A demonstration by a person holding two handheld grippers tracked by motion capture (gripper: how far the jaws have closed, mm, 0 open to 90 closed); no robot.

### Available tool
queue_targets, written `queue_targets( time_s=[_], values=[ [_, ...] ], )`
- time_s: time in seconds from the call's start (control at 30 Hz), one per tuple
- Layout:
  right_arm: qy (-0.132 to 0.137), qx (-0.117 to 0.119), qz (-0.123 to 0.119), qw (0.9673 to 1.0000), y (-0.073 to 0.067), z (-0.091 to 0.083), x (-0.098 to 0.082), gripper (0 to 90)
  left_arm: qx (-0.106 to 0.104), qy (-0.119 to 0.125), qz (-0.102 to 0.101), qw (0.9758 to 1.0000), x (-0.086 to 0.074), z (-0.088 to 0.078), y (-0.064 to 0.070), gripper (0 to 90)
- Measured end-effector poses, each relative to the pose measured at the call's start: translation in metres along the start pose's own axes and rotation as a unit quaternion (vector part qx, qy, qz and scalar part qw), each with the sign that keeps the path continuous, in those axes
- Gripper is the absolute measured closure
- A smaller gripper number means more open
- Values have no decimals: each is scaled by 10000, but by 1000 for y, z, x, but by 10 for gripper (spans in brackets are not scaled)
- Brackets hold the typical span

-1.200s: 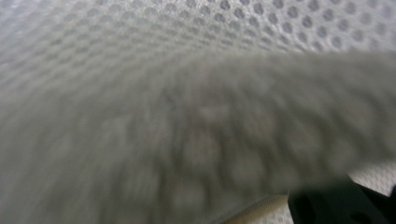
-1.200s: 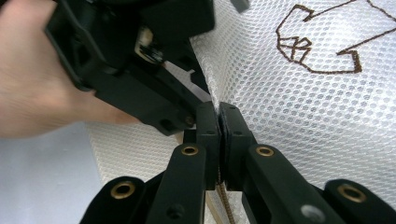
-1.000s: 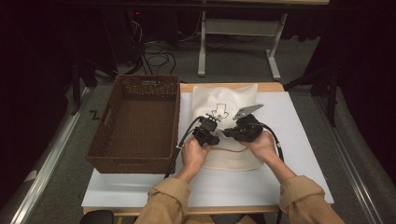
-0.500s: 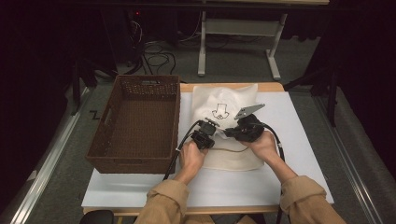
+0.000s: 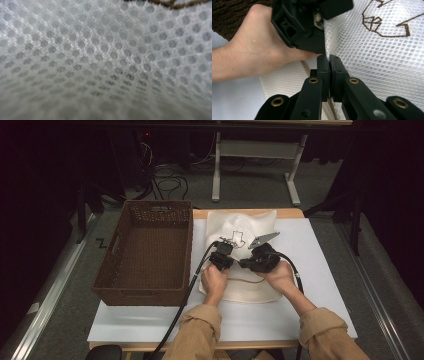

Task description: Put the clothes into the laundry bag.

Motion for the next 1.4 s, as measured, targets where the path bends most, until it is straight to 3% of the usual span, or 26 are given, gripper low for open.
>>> queue_targets(
  time_s=[0.07,0.23,0.33,0.43,0.77,0.93,1.07,1.27,1.4],
  values=[
    [32,14,18,10000,-1,-2,0,883,-31,-97,128,9999,-2,-5,0,862],
    [194,89,104,9997,1,-9,1,882,-181,-237,451,9985,-10,-25,2,727],
    [205,100,92,9997,1,-11,1,882,-337,-410,541,9971,-14,-34,1,673],
    [198,99,112,9997,0,-11,1,882,-347,-393,746,9958,-16,-42,2,616],
    [174,79,85,9998,-1,-12,1,881,-467,-477,1024,9925,-21,-68,2,554],
    [103,72,53,9999,-1,-11,-1,880,-467,-519,1193,9904,-24,-79,-4,524],
    [66,89,64,9999,-2,-12,-2,879,-681,-506,1112,9902,-28,-87,-8,515],
    [-12,50,9,10000,-2,-14,-5,878,-717,-528,1528,9842,-36,-99,4,497],
    [-32,28,55,10000,-3,-17,-8,878,-477,-487,2006,9773,-45,-106,12,473]
  ],
)
Point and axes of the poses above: each handheld gripper's, and its own axes: z roughly forward along the jaws, x roughly out of its top, y roughly to its right, the point moved 6 cm from there along z, roughly forward along the jaws, and after that the axes turned 10 degrees about x, right-handed, at the moved point
